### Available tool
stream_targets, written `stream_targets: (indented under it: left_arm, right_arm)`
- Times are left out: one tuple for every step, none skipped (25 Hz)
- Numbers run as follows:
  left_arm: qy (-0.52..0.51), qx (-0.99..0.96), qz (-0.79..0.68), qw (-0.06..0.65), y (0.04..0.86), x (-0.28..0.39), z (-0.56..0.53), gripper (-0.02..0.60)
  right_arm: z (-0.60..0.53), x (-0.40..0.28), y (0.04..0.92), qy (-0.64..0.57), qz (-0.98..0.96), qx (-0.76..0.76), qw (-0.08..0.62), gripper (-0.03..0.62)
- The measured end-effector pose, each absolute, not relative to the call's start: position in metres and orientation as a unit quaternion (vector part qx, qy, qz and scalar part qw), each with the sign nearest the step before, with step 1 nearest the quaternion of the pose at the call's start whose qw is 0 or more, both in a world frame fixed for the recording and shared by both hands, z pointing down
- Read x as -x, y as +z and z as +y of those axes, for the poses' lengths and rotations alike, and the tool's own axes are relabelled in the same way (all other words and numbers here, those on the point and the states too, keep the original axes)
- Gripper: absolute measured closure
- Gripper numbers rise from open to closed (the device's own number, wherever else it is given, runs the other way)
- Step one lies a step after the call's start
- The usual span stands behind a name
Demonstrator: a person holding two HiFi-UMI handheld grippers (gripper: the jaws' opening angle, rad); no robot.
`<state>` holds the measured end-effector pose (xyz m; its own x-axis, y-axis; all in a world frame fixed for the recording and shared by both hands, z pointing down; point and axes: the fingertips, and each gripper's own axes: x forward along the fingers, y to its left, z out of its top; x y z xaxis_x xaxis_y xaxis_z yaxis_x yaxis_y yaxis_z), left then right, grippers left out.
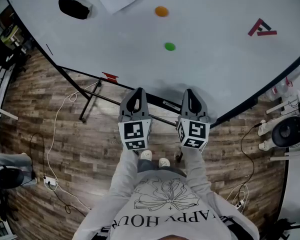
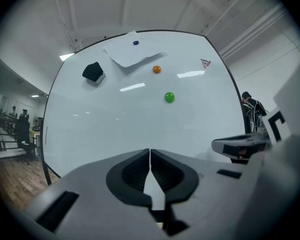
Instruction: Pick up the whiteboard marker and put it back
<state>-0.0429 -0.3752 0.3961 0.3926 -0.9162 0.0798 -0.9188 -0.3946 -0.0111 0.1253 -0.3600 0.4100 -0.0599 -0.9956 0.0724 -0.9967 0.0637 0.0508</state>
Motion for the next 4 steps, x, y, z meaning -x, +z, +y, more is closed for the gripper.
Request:
stream_targets:
  left_arm:
    - [0.036,-0.834,-0.550,0.017,0.3960,0.0432,-0.3753,0.572]
    - [0.036,-0.834,-0.550,0.017,0.3958,0.0434,-0.3756,0.572]
    - [0.035,-0.834,-0.551,0.017,0.3956,0.0436,-0.3760,0.572]
    - [0.035,-0.834,-0.551,0.017,0.3953,0.0439,-0.3763,0.572]
  right_arm:
    - [-0.3599,-0.1256,0.4096,0.006,-0.728,-0.684,0.043,0.585]
    - [-0.3599,-0.1257,0.4092,0.006,-0.728,-0.684,0.043,0.585]
    - [-0.3599,-0.1258,0.4087,0.006,-0.728,-0.684,0.043,0.585]
    - [-0.3599,-0.1260,0.4082,0.006,-0.728,-0.684,0.043,0.585]
